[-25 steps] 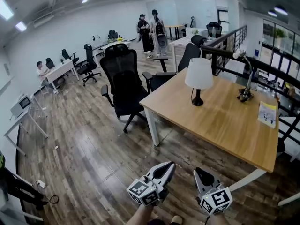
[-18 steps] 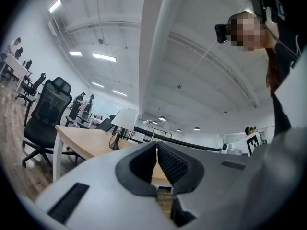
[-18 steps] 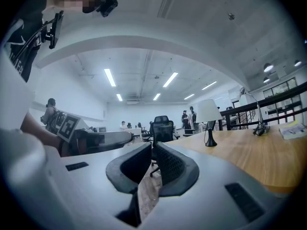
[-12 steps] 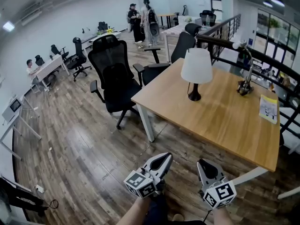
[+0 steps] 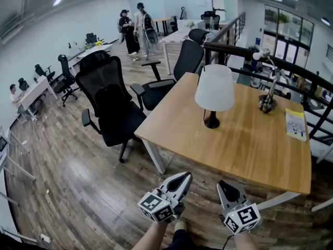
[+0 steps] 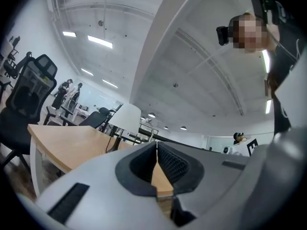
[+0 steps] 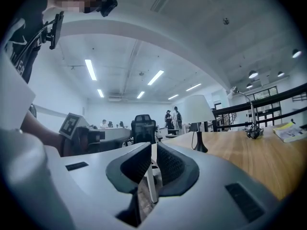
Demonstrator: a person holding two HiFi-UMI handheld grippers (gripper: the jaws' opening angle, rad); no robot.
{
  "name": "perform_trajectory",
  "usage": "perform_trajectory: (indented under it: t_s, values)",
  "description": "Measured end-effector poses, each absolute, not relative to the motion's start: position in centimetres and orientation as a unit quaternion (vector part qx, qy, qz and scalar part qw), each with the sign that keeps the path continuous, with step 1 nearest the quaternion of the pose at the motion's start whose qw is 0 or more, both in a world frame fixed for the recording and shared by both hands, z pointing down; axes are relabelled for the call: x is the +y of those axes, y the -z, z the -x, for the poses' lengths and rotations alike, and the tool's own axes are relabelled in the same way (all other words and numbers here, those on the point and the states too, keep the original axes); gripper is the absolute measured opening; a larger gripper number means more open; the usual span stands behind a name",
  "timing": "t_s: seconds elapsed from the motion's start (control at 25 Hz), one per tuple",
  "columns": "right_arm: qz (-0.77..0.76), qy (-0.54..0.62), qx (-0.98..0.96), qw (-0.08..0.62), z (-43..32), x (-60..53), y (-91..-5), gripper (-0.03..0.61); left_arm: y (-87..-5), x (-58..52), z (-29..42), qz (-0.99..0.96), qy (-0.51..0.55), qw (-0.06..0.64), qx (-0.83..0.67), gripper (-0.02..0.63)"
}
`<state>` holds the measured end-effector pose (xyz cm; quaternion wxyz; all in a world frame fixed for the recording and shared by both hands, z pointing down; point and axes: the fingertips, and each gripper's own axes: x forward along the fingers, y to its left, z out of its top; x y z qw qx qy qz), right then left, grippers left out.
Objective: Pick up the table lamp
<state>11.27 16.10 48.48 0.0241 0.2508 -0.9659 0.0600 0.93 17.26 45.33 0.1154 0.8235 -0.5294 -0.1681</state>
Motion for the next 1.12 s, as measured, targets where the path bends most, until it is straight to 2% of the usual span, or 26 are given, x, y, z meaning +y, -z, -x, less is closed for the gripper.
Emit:
perform_trajectory:
  t_s: [0.32,1.12]
  values:
    - [-0.292,-0.067,-0.953,0.035,-6.4,12.6,-49.4,0.054,-46.1,12.5,3.1,-0.848,0.155,0.128,-0.491,0.014]
    - [-0.334,-0.072,-0.938,0.059,-1.7,6.0,-53.3,0.054,-47.5,4.1,4.9,-0.879,0.149,0.159,-0.424,0.014]
